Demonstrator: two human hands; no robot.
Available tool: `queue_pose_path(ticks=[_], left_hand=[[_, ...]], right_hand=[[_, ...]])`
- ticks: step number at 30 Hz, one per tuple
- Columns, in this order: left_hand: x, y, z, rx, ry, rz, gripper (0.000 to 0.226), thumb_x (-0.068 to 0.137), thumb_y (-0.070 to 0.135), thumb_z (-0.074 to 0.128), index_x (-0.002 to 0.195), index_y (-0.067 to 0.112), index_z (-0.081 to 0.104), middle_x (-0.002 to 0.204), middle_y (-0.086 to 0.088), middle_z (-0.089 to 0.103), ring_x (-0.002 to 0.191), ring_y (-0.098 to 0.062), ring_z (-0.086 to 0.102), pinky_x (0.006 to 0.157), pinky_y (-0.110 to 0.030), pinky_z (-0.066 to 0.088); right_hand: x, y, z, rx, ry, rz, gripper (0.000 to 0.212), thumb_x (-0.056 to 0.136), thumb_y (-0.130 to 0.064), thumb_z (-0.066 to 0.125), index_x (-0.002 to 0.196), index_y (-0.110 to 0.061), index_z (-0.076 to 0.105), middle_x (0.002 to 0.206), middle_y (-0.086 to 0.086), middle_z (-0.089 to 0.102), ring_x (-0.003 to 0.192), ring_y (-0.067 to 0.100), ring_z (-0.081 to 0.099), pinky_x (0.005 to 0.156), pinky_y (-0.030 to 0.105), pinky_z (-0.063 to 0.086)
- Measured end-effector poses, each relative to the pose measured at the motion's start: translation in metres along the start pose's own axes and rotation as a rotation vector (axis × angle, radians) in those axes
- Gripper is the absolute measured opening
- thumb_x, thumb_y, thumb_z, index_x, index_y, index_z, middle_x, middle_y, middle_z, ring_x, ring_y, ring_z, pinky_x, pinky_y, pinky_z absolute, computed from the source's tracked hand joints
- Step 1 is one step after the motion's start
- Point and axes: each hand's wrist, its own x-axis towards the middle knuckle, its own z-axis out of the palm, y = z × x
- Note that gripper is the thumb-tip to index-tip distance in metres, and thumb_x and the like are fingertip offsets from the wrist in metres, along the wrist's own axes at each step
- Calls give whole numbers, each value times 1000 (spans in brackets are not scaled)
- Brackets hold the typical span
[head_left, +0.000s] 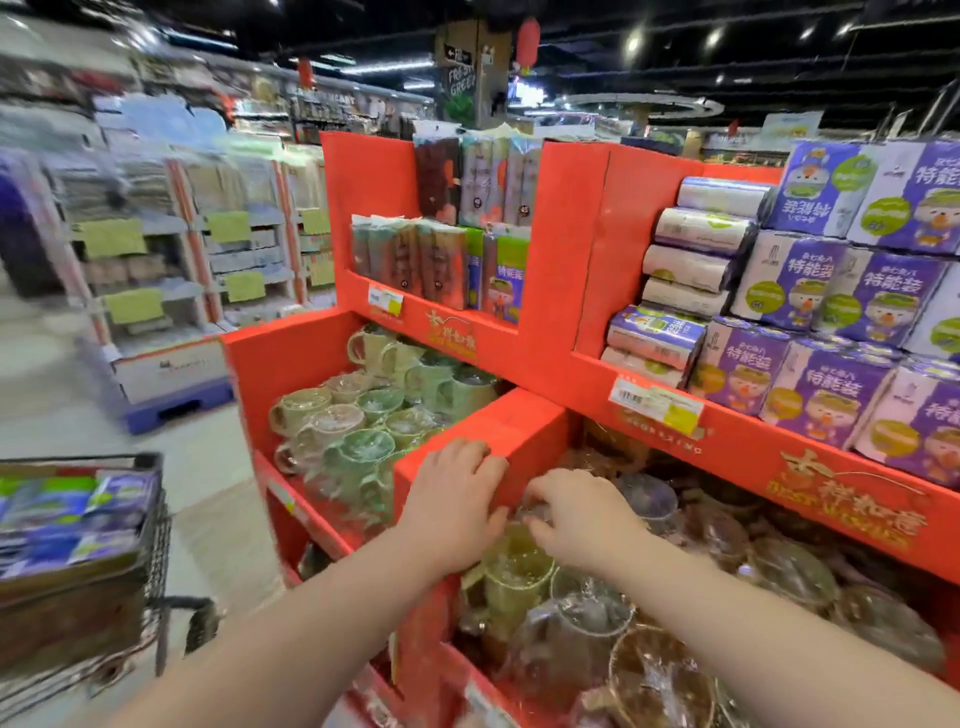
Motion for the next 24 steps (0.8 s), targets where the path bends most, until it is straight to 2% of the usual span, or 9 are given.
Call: queue_pose_path(ticks=[3,4,6,7,10,11,13,18,24], left_hand=[[-37,-32,-12,-10,-59,-87,54,73,44,46,114,14,62,118,-8,59,112,-33,55,88,-44,48],[-51,-46,-15,6,-54,-110,54,73,44,46,116,14,62,119,-8,58,113,-33,54,88,-44,47],[-82,-78,-23,14,-62,-162,51,70,43,48,107,13,65,107,-7,62,101,-33,61,80,-43,51],[-97,-95,-28,12,-50,-180,48,71,41,51,108,14,65,107,-7,62,101,-32,61,80,-43,51],[-140,-144,-40,27,-56,-259,48,85,37,52,128,18,52,130,-3,50,125,-28,44,102,-41,38],[-155,-161,-43,34,-43,-288,49,87,38,51,132,19,48,134,-2,46,128,-26,40,105,-40,35],[-184,-192,-49,80,-61,-331,52,87,42,50,134,22,44,134,-1,44,128,-25,39,105,-37,33],[-267,-257,-52,147,-241,-487,54,87,47,49,136,23,41,135,-2,42,126,-24,39,100,-36,37],[-335,-302,-53,152,-358,-656,50,88,45,48,132,22,41,130,-3,46,122,-27,43,97,-40,38]], right_hand=[[3,-43,13,28,-31,-47,26,92,-36,48,111,-24,61,116,4,60,112,27,54,91,35,42],[4,-59,18,37,-44,-58,26,92,-37,48,111,-24,61,117,3,60,113,27,54,91,35,43],[7,-94,30,38,-74,-76,26,92,-36,48,111,-22,60,117,4,59,113,29,55,90,36,44],[9,-113,36,36,-99,-85,27,92,-35,48,111,-20,60,116,5,59,112,29,55,89,36,45],[16,-169,55,42,-183,-107,28,91,-34,48,112,-18,59,118,7,59,114,29,55,88,34,44],[19,-188,61,48,-203,-109,28,91,-34,49,113,-19,59,119,7,59,114,28,56,88,33,44],[27,-226,68,57,-219,-124,28,91,-33,48,114,-22,60,120,5,59,114,28,56,88,32,45],[54,-313,73,73,-212,-221,28,93,-33,47,115,-21,61,119,4,59,110,26,58,85,33,46],[97,-396,69,109,-196,-327,31,93,-32,49,119,-21,60,125,4,59,113,26,56,92,37,47]])
